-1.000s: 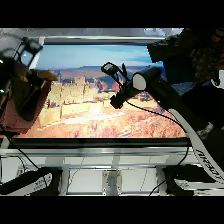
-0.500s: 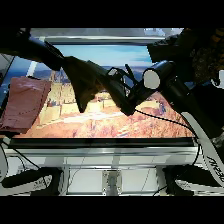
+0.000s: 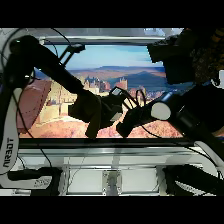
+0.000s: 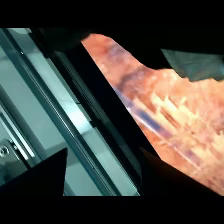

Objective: Fold the clothes and pants, and hang the long-sleeved shirts on hangers.

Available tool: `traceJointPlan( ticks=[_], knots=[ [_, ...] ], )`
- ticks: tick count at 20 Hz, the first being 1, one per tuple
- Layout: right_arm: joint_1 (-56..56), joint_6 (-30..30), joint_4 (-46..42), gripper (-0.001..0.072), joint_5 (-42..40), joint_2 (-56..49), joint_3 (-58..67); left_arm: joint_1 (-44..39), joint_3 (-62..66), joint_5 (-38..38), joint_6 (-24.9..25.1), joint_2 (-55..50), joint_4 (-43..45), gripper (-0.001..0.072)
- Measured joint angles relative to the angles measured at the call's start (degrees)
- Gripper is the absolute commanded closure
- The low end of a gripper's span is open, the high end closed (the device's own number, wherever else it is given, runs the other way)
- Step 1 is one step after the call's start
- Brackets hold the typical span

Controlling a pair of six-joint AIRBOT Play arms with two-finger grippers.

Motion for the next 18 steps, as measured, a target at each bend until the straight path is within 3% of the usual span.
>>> traceJointPlan(
  ticks=[2, 5, 9, 13, 18],
  knots=[
    [5.1, 6.2, -0.7, 0.0214, -7.1, -0.8, -1.7, -1.4, -0.6, -1.8, -0.9, -3.2, -0.3, 0.0684],
    [11.8, 20.9, -5.6, 0.0212, -16.8, -4.9, -3.0, -2.8, -1.0, -5.6, -2.3, -6.5, -0.3, 0.0684],
    [15.5, 37.3, -12.5, 0.0212, -24.4, -12.5, -3.5, -2.4, -1.1, -7.4, -3.0, -7.6, -0.3, 0.0684],
    [15.0, 44.2, -15.3, 0.0211, -26.9, -16.5, -3.7, 1.2, -1.2, -6.1, -2.3, -6.6, 1.6, 0.0683],
    [14.0, 46.7, -16.9, 0.0211, -27.8, -17.8, -3.7, 7.1, -1.2, -4.2, -1.5, -4.5, 3.0, 0.0683]
  ],
)
